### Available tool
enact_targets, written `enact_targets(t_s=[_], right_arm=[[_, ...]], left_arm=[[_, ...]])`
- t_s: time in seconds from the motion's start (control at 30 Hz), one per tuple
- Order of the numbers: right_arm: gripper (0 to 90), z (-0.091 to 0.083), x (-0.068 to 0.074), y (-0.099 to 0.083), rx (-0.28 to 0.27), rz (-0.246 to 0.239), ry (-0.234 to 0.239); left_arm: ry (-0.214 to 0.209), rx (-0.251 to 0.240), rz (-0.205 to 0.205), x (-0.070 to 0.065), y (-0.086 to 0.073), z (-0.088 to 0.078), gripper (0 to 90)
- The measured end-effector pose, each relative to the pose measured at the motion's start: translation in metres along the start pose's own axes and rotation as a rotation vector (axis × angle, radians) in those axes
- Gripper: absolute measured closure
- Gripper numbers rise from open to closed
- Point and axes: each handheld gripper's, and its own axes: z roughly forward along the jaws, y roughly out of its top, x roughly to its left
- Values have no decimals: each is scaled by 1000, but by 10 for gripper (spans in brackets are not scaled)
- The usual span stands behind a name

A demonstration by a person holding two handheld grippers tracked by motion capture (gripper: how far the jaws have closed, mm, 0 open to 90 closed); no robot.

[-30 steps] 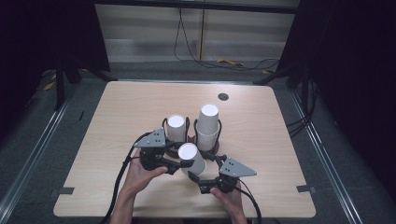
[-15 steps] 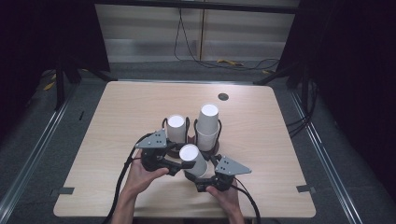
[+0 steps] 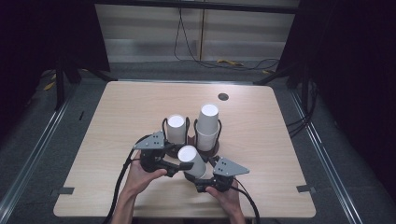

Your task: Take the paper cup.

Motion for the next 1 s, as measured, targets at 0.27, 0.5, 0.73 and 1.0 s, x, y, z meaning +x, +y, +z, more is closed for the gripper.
enact_targets(t_s=[0.27, 0.5, 0.73, 1.0], right_arm=[[251, -3, -2, 1, 42, 8, -2], [253, -8, -5, 4, 88, 1, -11], [257, -11, -8, 6, 138, 4, -3], [261, -14, -13, 14, 220, -24, 7]], left_arm=[[0, 5, -9, 0, -5, 7, 181], [36, 24, -1, 1, -8, 2, 157], [49, 37, 10, 2, -8, -1, 159], [68, 119, 60, 3, -6, -3, 160]])
